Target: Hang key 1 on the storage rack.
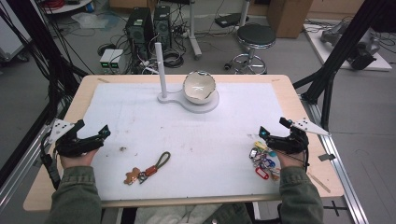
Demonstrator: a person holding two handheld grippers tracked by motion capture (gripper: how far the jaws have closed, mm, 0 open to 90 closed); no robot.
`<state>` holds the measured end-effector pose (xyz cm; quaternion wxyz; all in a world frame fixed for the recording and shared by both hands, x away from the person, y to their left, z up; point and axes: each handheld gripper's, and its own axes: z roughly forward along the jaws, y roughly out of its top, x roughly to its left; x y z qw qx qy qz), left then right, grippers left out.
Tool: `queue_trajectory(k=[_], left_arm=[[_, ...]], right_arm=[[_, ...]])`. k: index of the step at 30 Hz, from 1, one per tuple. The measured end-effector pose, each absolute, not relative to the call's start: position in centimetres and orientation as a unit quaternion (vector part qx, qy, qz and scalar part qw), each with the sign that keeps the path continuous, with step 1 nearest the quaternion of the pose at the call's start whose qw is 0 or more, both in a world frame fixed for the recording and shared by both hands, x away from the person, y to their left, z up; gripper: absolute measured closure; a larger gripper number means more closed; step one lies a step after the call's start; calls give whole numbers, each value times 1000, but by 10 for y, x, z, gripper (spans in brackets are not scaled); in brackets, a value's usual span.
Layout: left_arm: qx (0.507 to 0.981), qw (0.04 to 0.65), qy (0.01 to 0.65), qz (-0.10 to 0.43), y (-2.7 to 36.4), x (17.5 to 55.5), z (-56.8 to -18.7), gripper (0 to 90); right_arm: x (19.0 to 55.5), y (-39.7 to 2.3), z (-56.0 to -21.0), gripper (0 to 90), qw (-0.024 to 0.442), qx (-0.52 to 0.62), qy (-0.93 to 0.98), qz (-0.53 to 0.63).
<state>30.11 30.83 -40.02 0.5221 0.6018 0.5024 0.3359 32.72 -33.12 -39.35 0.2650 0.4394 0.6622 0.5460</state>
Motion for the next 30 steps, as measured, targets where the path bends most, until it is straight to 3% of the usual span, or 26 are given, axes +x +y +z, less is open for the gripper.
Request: queue_trajectory(k=[30], left_arm=[[631, 520, 493, 298, 295, 304, -401, 28]], right_arm=[[330, -330, -395, 8, 263, 441, 669, 538]])
